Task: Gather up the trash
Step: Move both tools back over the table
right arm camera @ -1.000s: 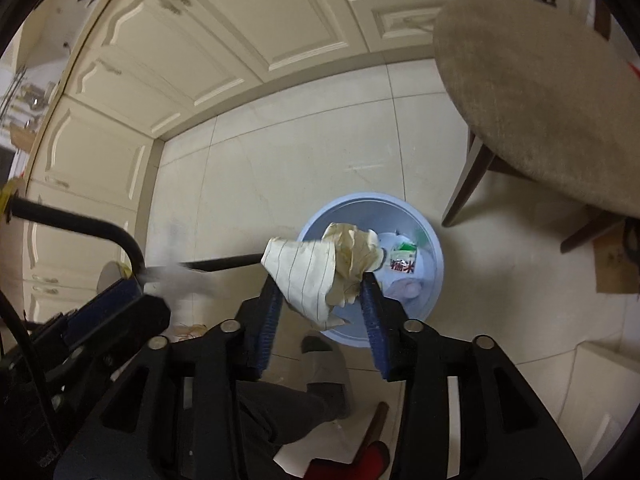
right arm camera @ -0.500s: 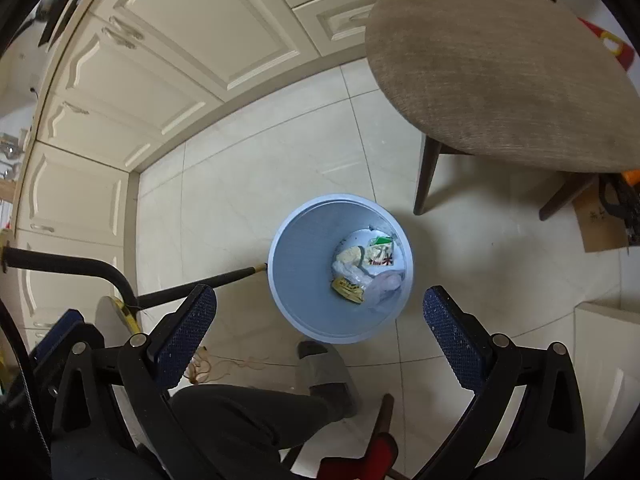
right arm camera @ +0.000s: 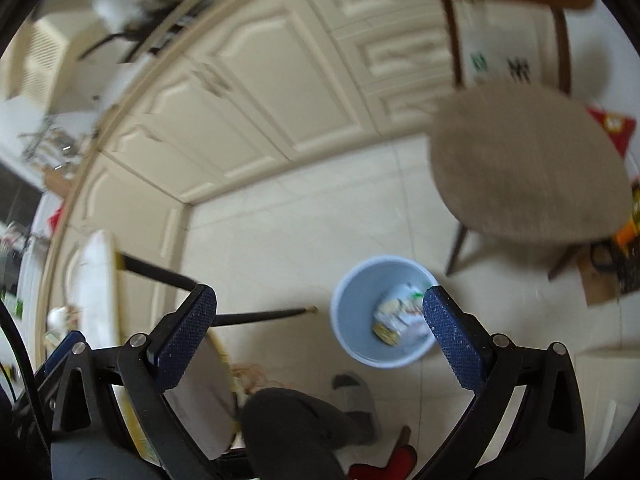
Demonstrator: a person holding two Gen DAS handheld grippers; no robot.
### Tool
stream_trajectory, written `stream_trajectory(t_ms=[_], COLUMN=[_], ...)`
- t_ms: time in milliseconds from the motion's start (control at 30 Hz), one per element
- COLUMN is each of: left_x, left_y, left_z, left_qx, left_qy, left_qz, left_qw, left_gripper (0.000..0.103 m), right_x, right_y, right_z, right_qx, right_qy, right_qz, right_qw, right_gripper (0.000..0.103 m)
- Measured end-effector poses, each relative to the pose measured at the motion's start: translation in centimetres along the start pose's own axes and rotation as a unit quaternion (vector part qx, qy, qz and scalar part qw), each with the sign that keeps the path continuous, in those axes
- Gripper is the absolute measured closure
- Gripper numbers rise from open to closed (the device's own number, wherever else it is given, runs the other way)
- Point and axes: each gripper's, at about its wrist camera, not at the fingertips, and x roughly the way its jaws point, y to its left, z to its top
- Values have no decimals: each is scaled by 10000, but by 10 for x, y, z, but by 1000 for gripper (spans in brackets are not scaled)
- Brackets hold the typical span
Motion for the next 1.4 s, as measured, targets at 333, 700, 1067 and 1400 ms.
stream_trajectory(t_ms=[333,700,1067,1400], left_x=[-185,-304,-306,-253], left_y=[96,149,175,252], left_z=[-76,-187,-215,-190], left_qx=[-780,-1578,-1943,-2208], left_qy=[-1672,-2320,-2145,-1486], left_qz=[1318,2586,2909,2691], left_qw=[9740,9243,9119,9256], left_gripper=[7,1,1,1], right_x=[-95,-158,-141,-82], right_y=[176,349,417,434], right_z=[-46,-157,-208,-211], right_qx=[-1716,-3632,-4297,-4506], right_qy=[-956,-1862,-1773,-1245], right_qz=[750,1326,1513,1315], right_qw=[9776,9032,8724,8741], right_gripper=[0,0,0,0])
